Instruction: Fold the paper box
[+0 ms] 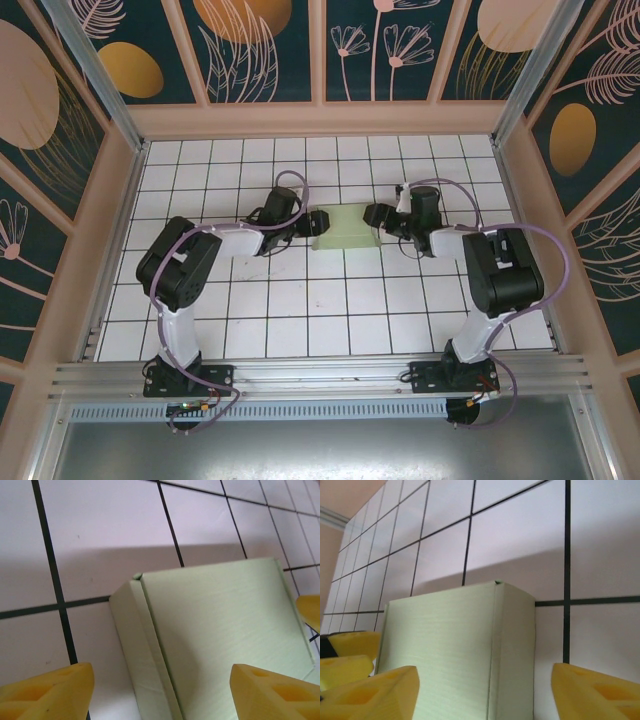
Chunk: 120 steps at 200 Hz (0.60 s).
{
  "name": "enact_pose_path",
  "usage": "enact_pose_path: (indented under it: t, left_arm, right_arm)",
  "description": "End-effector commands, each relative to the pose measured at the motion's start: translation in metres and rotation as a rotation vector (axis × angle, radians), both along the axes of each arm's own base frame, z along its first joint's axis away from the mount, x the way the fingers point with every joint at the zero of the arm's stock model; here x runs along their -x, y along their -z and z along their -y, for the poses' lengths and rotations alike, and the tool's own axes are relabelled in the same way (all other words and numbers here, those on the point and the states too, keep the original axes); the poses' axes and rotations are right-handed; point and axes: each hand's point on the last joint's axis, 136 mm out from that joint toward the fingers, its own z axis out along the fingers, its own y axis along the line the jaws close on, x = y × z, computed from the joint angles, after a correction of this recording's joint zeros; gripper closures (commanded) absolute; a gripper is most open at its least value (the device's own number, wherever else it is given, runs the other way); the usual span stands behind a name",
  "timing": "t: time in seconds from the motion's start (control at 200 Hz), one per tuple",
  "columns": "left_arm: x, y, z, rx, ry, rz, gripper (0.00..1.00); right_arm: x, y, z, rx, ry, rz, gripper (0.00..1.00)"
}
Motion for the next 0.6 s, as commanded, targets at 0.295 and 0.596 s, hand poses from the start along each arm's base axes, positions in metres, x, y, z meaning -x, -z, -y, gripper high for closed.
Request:
enact_pose_path:
  t: [0.295,0.596]
  left_arm:
    - [-0.002,-0.005,-0.002,0.095,-0.004,-0.015,0.52]
    - [0.001,0.010,-0.004,0.116,0.004,-0.048,0.70]
  right_arm:
    - [0.006,-0.010,0.007,-0.090,-0.015,0.001,0.19]
    - [0.008,-0.008,0.007,-0.084,-0.020,-0.007,0.21]
